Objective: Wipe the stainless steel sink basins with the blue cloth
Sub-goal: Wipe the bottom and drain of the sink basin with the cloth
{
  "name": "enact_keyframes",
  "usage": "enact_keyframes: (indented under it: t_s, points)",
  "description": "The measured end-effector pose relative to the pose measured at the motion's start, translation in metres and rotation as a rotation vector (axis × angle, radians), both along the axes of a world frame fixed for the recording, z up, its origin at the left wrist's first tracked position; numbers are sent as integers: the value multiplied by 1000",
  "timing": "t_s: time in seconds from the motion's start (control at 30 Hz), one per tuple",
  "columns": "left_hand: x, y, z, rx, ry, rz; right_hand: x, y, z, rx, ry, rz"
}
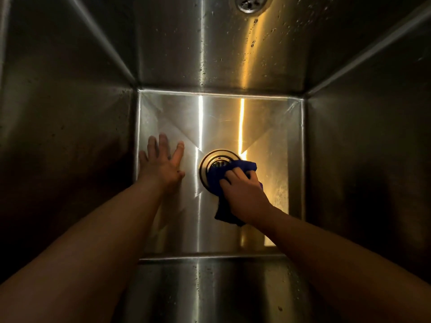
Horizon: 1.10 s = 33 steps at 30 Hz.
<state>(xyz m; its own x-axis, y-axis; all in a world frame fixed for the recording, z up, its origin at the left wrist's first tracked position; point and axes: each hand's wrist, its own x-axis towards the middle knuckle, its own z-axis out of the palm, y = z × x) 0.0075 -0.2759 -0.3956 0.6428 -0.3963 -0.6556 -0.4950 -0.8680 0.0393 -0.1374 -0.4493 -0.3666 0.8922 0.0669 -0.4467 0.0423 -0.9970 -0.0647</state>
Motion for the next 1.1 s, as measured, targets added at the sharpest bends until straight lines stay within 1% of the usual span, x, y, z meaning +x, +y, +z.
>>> enact_keyframes:
  t_s: [0.1, 0.13, 0.17, 0.3, 0.5, 0.6, 0.7, 0.83, 0.97, 1.03, 1.1]
  points:
    - [0, 0, 0, 0, 17, 8, 0, 3, -5, 54, -263, -132]
    - [1, 0, 0, 1, 23, 13, 1, 5, -7, 61, -295, -156]
    - [1, 0, 0, 3, 27, 16, 2, 8, -8, 53, -281, -166]
    - [0, -1, 1, 7, 15, 12, 10, 11, -14, -11, -78, -100]
    - [1, 1, -4, 12, 16, 19, 18, -1, -9, -52, -32, 118]
    - [1, 1, -5, 8, 15, 19, 26, 3, -5, -6, 26, 123]
    - [1, 0, -3, 3, 17, 25, 35, 14, 1, -14, 75, 17]
    - [1, -2, 0, 6, 29, 32, 39, 25, 2, 34, 159, -214]
    - [1, -3, 3, 11, 32, 30, 40, 36, 2, 63, 125, -430]
    - [1, -4, 3, 15, 37, 28, 44, 40, 2, 144, 116, -604]
    - [2, -4, 2, 28, 34, 21, 53, 40, 3, 248, 171, -807]
